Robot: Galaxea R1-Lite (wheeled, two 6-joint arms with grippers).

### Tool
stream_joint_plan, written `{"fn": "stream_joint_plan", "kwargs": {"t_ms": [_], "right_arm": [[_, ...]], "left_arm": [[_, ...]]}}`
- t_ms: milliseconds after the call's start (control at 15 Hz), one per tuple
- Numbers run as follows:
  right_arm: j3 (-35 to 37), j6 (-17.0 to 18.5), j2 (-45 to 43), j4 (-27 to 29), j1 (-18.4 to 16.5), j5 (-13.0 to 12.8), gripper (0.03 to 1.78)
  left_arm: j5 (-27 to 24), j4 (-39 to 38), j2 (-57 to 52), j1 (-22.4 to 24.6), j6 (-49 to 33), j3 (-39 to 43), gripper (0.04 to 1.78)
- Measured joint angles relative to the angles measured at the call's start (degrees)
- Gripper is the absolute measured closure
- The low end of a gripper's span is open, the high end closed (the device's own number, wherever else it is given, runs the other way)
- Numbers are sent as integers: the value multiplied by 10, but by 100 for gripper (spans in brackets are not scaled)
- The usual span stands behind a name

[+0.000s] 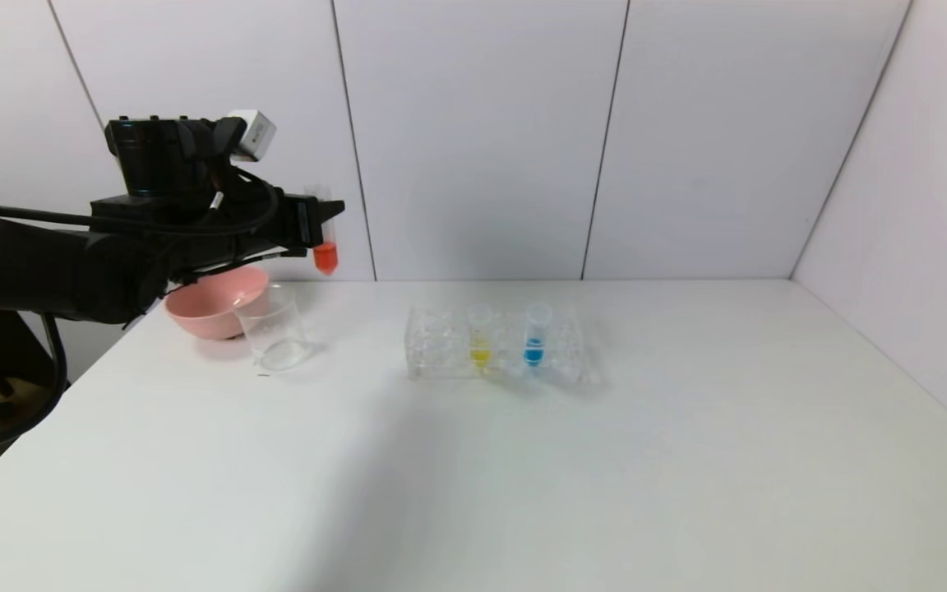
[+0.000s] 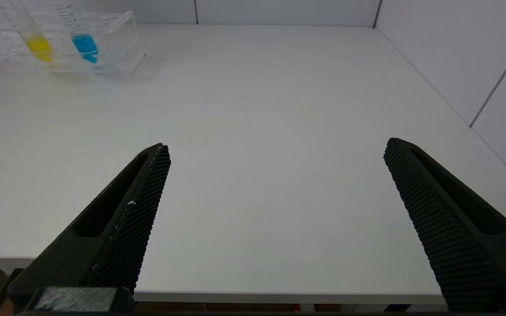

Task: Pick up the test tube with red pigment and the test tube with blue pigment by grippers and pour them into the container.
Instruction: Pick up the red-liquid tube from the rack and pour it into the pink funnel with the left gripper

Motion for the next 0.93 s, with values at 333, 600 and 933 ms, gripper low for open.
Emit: {"fn": "stream_joint_plan", "kwargs": {"t_ms": [333, 600, 933], "right_arm": [[0, 0, 0, 0, 0, 0, 4], [0, 0, 0, 0, 0, 0, 4], [0, 0, 0, 0, 0, 0, 4]], "left_arm": [[5, -17, -18, 5, -56, 6, 134], [5, -17, -29, 19, -53, 17, 134], [-3, -17, -48, 73, -51, 35, 134]]}}
